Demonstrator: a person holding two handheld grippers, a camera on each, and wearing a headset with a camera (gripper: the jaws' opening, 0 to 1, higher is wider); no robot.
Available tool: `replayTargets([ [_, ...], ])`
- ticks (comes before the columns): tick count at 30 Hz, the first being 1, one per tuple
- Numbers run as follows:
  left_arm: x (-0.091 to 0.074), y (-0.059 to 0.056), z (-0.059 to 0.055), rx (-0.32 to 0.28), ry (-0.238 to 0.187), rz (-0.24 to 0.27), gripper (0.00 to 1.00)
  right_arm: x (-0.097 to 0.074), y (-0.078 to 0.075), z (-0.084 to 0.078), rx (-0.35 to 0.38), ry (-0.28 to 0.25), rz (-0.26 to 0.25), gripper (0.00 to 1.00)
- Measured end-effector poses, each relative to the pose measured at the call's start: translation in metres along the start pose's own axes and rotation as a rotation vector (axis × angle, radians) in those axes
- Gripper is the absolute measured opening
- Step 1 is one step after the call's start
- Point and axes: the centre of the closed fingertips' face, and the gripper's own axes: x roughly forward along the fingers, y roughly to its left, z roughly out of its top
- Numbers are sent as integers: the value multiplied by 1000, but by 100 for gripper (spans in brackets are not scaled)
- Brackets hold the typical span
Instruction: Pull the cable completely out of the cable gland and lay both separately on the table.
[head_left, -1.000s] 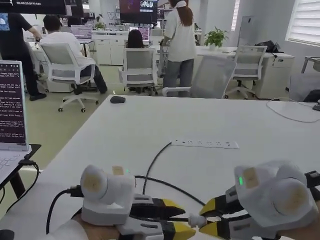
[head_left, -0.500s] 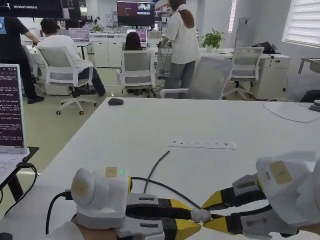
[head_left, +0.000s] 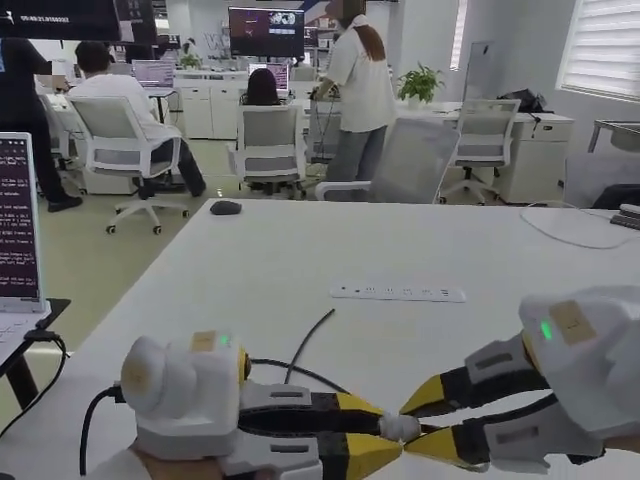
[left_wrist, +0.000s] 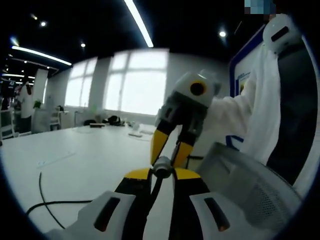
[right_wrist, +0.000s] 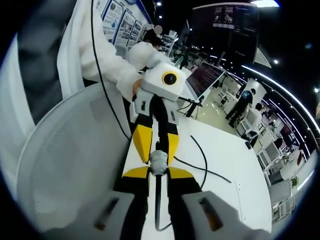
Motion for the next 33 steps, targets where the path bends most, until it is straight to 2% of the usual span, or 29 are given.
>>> replayTargets([
  [6,0,-3,2,36,3,-9,18,-1,2,2,20,-7,31,11],
  [10,-1,-5,7,41,-13,-19,17,-4,1,7,72,-47,54,11],
  [16,-2,-9,9,40,0,-31,16,-6,4,11,133,-102,73,11],
  [17,-2,-10,10,53,0,-36,15,-6,4,13,162,-127,77,12],
  [20,-6,-11,17,36,-23,-46,15,-10,3,21,189,-201,69,13],
  [22,-7,-15,22,24,-48,-76,14,-16,5,27,265,-274,108,13],
  [26,-5,-21,25,25,-62,-102,14,-26,0,31,440,-391,153,18],
  [27,-4,-22,24,29,-60,-106,14,-27,0,31,454,-396,158,18],
  [28,-3,-23,24,35,-57,-107,14,-28,3,33,480,-416,187,16],
  [29,-3,-23,24,37,-57,-106,14,-29,3,32,470,-418,184,14],
  [31,-5,-22,28,39,-74,-103,14,-28,2,31,467,-420,171,16],
  [33,-8,-20,34,32,-102,-96,14,-27,4,32,489,-428,179,16],
])
